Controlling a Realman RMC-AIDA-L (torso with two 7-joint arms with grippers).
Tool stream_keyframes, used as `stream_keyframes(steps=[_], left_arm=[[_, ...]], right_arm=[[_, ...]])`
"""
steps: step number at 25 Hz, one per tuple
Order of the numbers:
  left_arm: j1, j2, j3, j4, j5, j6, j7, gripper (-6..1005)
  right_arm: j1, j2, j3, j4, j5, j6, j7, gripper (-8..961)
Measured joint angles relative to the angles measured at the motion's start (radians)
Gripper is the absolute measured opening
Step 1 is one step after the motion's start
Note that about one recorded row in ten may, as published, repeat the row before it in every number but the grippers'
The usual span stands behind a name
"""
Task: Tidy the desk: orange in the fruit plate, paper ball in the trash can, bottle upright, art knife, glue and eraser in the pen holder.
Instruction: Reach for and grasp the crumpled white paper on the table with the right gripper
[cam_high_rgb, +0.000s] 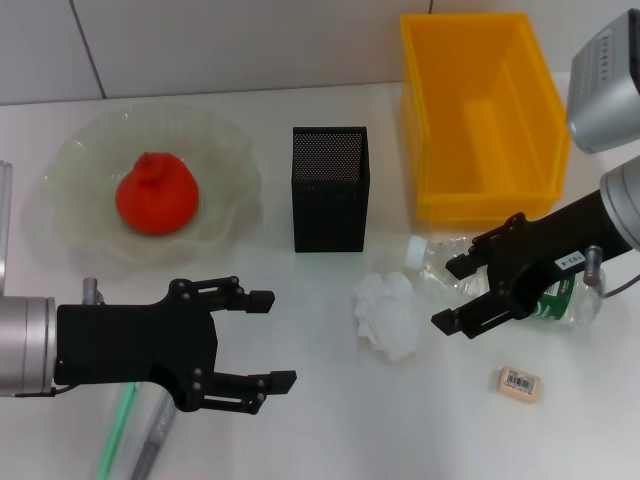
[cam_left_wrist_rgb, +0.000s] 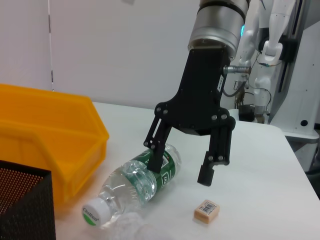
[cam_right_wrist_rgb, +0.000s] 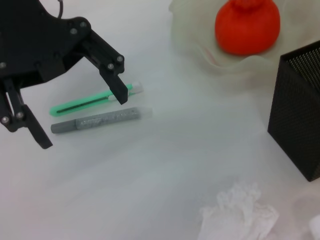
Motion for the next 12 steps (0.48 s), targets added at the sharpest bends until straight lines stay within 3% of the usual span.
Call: stream_keyframes(steps=[12], left_arm=[[-0.001, 0.000, 0.000, 0.000, 0.001, 0.005, 0.001, 861]], right_arm=[[0.012, -0.001, -0.057, 0.064, -0.018, 0.094, -0.011, 766]])
